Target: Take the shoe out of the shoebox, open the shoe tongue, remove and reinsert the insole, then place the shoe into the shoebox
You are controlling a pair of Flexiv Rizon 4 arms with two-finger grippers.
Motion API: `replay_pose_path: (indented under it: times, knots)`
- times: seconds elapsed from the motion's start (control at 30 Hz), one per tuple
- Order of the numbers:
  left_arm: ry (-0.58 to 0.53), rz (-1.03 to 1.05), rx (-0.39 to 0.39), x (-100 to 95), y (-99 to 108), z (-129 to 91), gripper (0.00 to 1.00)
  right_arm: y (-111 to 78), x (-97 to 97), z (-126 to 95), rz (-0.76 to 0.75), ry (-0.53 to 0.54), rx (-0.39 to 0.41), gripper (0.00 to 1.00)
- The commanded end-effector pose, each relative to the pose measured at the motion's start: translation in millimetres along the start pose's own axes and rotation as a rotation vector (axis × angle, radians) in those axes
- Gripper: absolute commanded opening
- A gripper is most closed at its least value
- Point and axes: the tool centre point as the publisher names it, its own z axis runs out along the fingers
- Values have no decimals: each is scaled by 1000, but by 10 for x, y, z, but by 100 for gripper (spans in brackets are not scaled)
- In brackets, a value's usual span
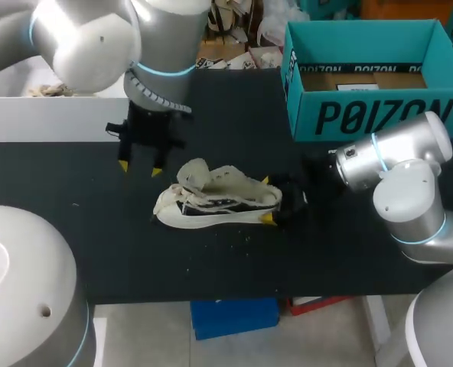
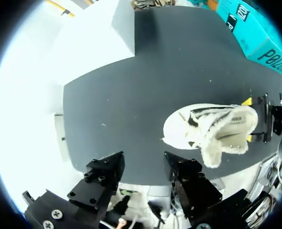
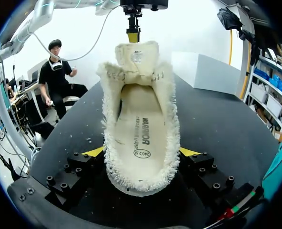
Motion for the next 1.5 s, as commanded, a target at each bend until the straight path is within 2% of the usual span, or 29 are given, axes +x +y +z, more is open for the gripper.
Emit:
replay_pose_path:
  times: [0.03,0.1,0.13,0.23,0.33,0.4,0.57,0.9,0.97,1.0,1.03,1.4,1.43,1.5]
  knots:
    - [378,624,135,-285,63,-393,0,-40,-12,42,2,-1,2,0]
    - [498,972,82,-128,16,-473,0,-40,-12,42,2,-1,2,0]
    - [495,1072,71,-59,10,-480,0,-40,-12,42,2,-1,2,0]
    - [554,1167,47,201,-120,-490,0,-40,-12,42,2,-1,2,0]
    - [555,1283,9,631,-297,-461,0,-40,-12,42,2,-1,2,0]
    - [485,1373,-38,935,-426,-415,0,-40,-12,42,2,-1,2,0]
    - [513,1516,-60,935,-426,-415,0,-40,-12,42,2,-1,2,0]
    - [513,1516,-60,935,-426,-415,0,-40,-12,42,2,-1,2,0]
    - [427,1766,-46,1011,-416,-428,0,-40,-12,42,2,-1,2,0]
    - [409,1896,-75,1059,-392,-430,0,-40,-12,42,2,-1,2,0]
    - [351,1870,-110,1079,-395,-429,0,-40,-12,42,2,-1,2,0]
    - [351,1870,-110,1079,-395,-429,0,-40,-12,42,2,-1,2,0]
    - [308,1886,-83,1111,-396,-428,0,-40,-12,42,2,-1,2,0]
    - [297,1927,10,1160,-402,-430,0,-40,-12,42,2,-1,2,0]
